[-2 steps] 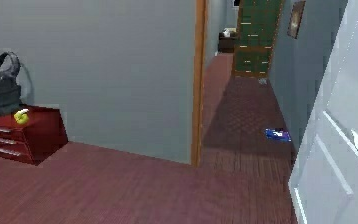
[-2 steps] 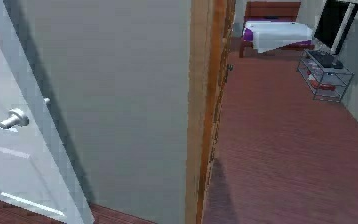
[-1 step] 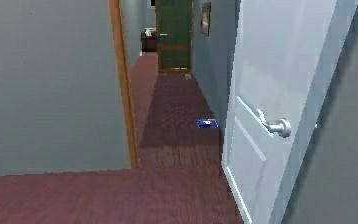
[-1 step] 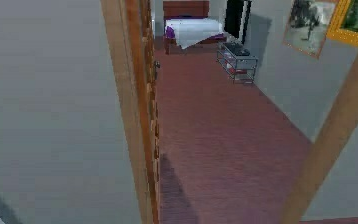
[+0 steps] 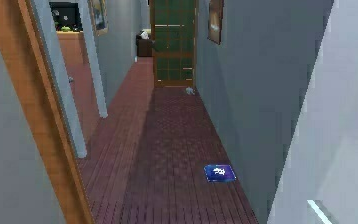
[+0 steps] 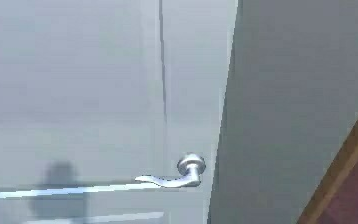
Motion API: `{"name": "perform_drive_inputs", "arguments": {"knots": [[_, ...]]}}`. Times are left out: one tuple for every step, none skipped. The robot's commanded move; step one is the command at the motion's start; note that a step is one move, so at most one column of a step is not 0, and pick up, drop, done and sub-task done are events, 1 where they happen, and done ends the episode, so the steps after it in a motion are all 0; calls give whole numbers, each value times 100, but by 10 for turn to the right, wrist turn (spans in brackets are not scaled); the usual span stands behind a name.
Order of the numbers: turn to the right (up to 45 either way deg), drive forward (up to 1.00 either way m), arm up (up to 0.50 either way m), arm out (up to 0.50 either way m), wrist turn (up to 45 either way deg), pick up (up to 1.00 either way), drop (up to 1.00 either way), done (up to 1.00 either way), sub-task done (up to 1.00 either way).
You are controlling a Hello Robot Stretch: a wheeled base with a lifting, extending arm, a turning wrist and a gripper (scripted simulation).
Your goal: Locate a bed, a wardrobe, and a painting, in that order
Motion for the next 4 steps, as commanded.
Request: {"name": "perform_drive_inputs", "arguments": {"knots": [[0, 65, 0, 0, 0, 0, 0, 0, 0], [0, 30, 0, 0, 0, 0, 0, 0, 0], [-150, 0, 0, 0, 0, 0, 0, 0, 0], [0, 100, 0, 0, 0, 0, 0, 0, 0]]}}
